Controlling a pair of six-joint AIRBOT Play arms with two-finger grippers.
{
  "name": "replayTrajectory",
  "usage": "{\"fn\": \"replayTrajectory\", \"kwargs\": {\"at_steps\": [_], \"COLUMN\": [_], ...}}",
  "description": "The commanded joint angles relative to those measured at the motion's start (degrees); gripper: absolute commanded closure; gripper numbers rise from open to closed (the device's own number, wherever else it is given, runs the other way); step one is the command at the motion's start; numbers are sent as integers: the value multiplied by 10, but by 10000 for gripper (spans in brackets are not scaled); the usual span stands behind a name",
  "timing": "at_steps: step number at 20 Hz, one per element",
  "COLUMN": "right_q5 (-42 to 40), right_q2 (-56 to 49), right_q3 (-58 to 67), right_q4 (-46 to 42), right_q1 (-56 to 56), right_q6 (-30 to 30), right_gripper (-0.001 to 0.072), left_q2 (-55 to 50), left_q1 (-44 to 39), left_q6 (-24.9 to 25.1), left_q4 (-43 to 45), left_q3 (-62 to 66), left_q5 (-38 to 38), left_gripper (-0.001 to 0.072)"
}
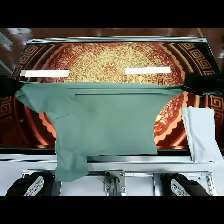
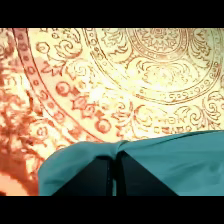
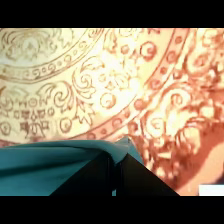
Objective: Fold the shirts.
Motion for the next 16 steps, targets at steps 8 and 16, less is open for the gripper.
{"fn": "replayTrajectory", "kwargs": {"at_steps": [8,16], "right_q5": [-242,-101], "right_q2": [-265,-214], "right_q3": [-37,7], "right_q4": [128,70], "right_q1": [16,-34], "right_q6": [26,-69], "right_gripper": [647,120], "left_q2": [-324,-342], "left_q1": [-35,35], "left_q6": [10,7], "left_q4": [-167,-92], "left_q3": [-42,23], "left_q5": [176,-85], "left_gripper": [667,103]}}
